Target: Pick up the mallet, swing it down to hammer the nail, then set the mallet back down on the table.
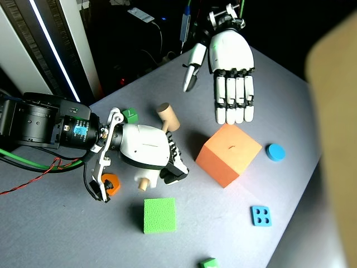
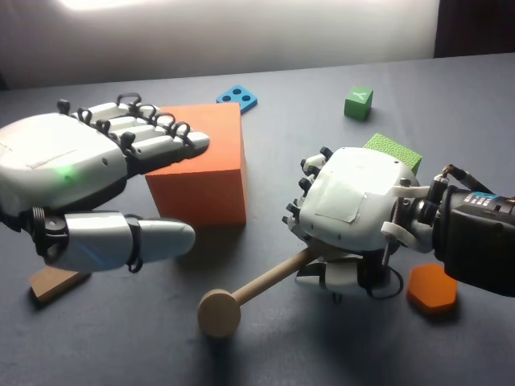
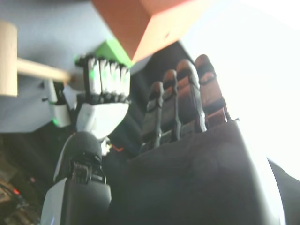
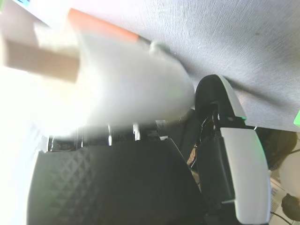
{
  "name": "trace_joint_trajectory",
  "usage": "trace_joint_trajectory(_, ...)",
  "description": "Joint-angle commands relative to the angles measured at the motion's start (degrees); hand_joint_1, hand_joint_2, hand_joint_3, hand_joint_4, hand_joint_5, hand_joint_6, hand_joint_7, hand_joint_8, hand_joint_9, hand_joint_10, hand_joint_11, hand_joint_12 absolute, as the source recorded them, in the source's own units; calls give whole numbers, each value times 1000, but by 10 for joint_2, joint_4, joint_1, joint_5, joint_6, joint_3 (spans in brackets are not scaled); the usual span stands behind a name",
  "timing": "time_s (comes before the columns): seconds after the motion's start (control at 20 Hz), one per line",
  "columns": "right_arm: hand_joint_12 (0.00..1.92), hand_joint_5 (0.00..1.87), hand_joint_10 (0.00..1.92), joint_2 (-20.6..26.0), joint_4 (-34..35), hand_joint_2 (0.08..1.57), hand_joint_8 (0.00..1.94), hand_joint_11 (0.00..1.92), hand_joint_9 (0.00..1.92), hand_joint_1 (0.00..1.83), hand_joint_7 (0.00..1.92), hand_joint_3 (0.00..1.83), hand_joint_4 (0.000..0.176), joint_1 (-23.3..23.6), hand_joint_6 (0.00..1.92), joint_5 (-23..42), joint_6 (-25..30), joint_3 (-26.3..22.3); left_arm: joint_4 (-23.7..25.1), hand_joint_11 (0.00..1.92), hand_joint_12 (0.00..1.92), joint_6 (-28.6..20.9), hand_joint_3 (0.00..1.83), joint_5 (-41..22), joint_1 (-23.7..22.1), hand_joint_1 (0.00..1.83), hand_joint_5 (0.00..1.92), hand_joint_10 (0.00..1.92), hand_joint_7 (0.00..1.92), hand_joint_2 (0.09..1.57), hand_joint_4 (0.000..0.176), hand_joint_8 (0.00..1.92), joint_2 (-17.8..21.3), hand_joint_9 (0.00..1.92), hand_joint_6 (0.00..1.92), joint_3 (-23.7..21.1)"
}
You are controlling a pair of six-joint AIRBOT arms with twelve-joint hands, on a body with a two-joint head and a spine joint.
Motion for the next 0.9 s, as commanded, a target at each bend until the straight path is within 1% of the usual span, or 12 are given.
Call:
trace_joint_trajectory(0.0,1542,851,1189,4,-11,1236,875,452,690,266,853,0,0,5,649,53,1,-4,-4,46,187,-2,3,-76,-8,0,130,5,162,1289,0,5,5,154,6,-5)
trace_joint_trajectory(0.05,1399,938,961,5,-11,1233,598,486,757,251,947,0,0,6,402,53,1,-5,-2,35,189,-2,0,-77,-8,0,125,2,157,1283,0,2,5,147,3,-8)
trace_joint_trajectory(0.1,1218,1032,601,8,-11,1225,237,562,903,237,1082,0,0,9,125,53,2,-9,1,0,303,-2,2,-77,-8,0,135,2,175,1287,0,2,6,166,0,-13)
trace_joint_trajectory(0.15,1218,1032,601,11,-11,1225,237,562,903,237,1082,0,0,12,125,53,4,-12,3,0,303,-2,2,-77,-8,0,135,2,175,1287,0,2,7,166,0,-17)
trace_joint_trajectory(0.25,1083,1046,295,19,-11,1231,59,612,1003,222,1120,1,0,19,26,52,12,-19,4,0,282,-2,0,-77,-8,0,103,0,152,1281,0,0,10,150,0,-23)
trace_joint_trajectory(0.3,932,978,93,25,-11,1253,4,615,1000,168,1058,0,0,23,1,51,19,-23,4,0,344,-2,1,-77,-7,0,139,4,190,1287,0,6,11,181,5,-25)
trace_joint_trajectory(0.4,882,963,48,36,-11,1249,1,606,996,184,1044,0,0,28,0,54,35,-30,4,0,292,-2,1,-77,-6,0,123,3,168,1289,0,5,11,156,3,-27)
trace_joint_trajectory(0.45,838,961,26,40,-11,1245,1,623,1008,198,1045,0,0,30,0,59,39,-33,4,0,321,-2,0,-77,-5,0,124,1,174,1283,0,0,11,170,0,-27)
trace_joint_trajectory(0.65,818,951,15,74,-10,1235,0,621,1009,212,1040,0,0,42,0,73,62,-55,4,0,366,-2,0,-76,-4,0,133,0,183,1283,0,0,12,184,0,-26)
trace_joint_trajectory(0.75,819,935,8,116,-1,1234,3,595,997,215,1030,0,0,52,2,70,74,-86,4,0,362,-2,2,-75,-3,0,123,0,173,1287,0,0,12,173,0,-25)
trace_joint_trajectory(0.8,816,928,1,149,38,1236,0,581,984,204,1021,0,0,63,0,50,74,-108,4,0,359,-3,0,-75,-2,0,126,0,175,1284,0,1,12,172,2,-24)
trace_joint_trajectory(0.85,816,928,1,163,59,1238,1,578,983,206,1020,0,0,68,1,38,75,-116,4,0,358,-4,0,-75,-1,0,137,1,182,1281,0,4,12,175,7,-23)
